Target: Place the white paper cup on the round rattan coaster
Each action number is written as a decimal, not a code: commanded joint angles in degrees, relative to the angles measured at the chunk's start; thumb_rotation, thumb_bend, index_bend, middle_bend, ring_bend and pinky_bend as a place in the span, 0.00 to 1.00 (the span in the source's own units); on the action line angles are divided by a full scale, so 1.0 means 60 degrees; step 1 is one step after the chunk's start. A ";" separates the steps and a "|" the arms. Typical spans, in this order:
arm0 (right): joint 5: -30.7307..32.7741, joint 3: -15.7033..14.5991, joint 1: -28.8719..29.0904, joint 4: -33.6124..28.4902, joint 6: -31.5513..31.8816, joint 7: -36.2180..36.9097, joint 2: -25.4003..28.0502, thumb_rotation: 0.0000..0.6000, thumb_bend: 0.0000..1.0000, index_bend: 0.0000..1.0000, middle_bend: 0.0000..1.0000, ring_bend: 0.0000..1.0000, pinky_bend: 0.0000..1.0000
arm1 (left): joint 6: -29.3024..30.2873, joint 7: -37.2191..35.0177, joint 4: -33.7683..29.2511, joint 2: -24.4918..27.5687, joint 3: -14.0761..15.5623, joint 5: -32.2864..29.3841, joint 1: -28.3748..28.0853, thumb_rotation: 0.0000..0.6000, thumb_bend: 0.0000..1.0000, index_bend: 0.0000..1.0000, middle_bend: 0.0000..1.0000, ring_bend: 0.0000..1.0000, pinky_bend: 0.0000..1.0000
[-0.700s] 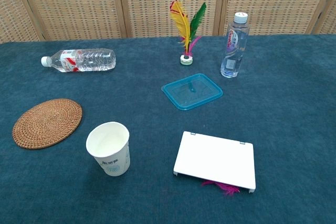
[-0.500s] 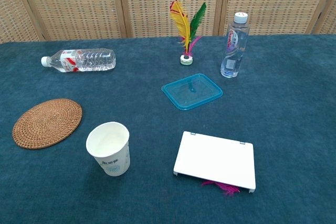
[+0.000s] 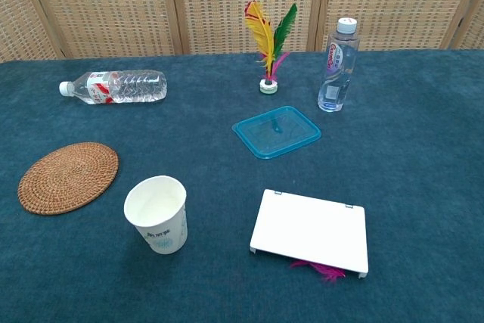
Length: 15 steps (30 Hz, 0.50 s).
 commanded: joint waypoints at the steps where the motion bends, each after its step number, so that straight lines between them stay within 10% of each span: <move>1: 0.0002 -0.0013 -0.0006 -0.0003 -0.0008 -0.0004 0.0004 1.00 0.12 0.04 0.00 0.00 0.00 | 0.0026 0.0019 -0.0014 0.0000 0.0008 0.0038 0.0006 1.00 0.21 0.00 0.00 0.00 0.00; 15: 0.0010 -0.0034 -0.0012 -0.0019 -0.0036 0.0107 0.0028 1.00 0.12 0.04 0.00 0.00 0.00 | -0.0089 -0.0192 0.0024 -0.0001 0.0051 0.0211 -0.0085 1.00 0.21 0.00 0.00 0.00 0.00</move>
